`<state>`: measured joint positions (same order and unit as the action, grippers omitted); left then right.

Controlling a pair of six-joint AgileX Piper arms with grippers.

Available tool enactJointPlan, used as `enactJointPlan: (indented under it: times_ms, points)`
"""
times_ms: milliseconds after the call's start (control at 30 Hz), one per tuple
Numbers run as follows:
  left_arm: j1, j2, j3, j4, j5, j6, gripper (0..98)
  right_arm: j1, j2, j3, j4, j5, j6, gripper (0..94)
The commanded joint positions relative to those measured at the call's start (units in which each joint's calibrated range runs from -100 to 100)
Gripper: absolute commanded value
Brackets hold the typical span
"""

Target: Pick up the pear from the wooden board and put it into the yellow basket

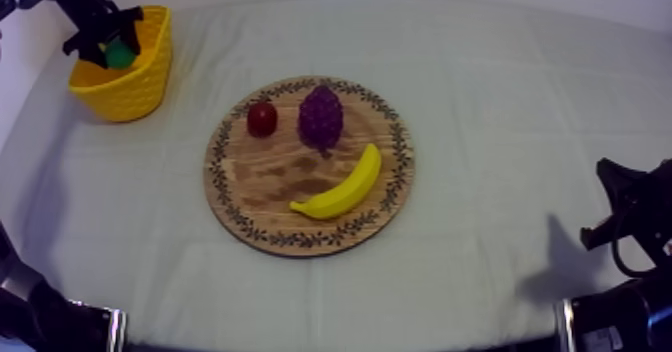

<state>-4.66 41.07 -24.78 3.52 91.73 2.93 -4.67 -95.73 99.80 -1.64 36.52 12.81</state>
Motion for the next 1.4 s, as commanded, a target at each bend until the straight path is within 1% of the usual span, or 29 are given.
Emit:
enactJointPlan:
  times_ms: [0, 200, 267, 400, 567, 667, 867, 1200, 1367]
  points:
    - [0.06, 0.71, -0.29, -0.05, -0.04, 0.03, 51.7, 0.0, -0.03, -0.02, 0.01, 0.02, 0.01, 0.2]
    - [0.39, 2.1, -1.36, -0.27, -0.41, 0.06, 53.3, 0.0, -0.03, -0.02, 0.01, 0.02, 0.01, 0.2]
    - [0.44, 2.3, -1.43, -0.38, -0.51, 0.24, 56.3, 0.0, -0.03, -0.02, 0.01, 0.02, 0.01, 0.2]
    - [0.41, 2.6, -1.13, -0.4, -0.6, 0.67, 68.6, 0.0, -0.03, -0.02, 0.01, 0.02, 0.01, 0.2]
    - [0.34, 2.77, -1.33, 0.17, -0.42, 0.1, 86.7, 0.0, -0.03, -0.02, 0.01, 0.02, 0.01, 0.2]
    - [0.24, 2.91, -1.68, 0.42, 0.0, 0.08, 92.4, 0.0, -0.03, -0.02, 0.01, 0.02, 0.01, 0.2]
    - [-0.02, 2.99, -2.4, 0.47, 0.3, -0.05, 95.3, 0.0, -0.03, -0.02, 0.01, 0.02, 0.01, 0.2]
    - [-0.28, 2.39, -2.75, 0.27, 1.23, -0.29, 95.7, 0.0, -0.03, -0.02, 0.01, 0.02, 0.01, 0.2]
    - [-0.35, 0.25, -2.87, 0.48, 2.37, -0.54, 95.7, 0.0, -0.03, -0.02, 0.01, 0.02, 0.01, 0.2]
